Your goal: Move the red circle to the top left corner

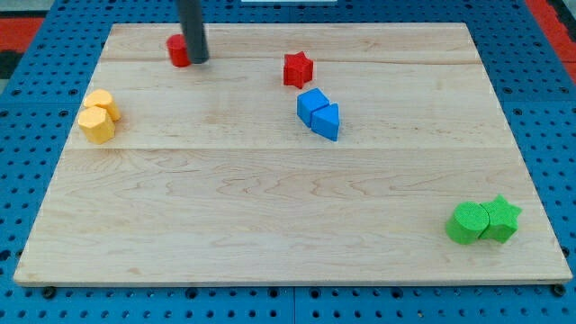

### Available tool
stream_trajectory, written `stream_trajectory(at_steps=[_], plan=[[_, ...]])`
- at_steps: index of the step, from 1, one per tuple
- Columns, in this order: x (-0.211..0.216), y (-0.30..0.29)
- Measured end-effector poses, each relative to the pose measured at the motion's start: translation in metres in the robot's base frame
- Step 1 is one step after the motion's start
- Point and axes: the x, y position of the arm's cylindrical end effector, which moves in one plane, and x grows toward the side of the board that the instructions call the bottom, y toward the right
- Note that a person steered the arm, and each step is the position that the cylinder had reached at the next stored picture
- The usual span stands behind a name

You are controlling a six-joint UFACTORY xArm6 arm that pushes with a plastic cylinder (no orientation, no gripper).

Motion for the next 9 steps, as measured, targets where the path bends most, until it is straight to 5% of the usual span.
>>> stream_trajectory(at_steps=[3, 5, 7, 9], plan=[[-0.027, -0.087], [-0.022, -0.09], [0.014, 0.063], [-0.013, 0.239]])
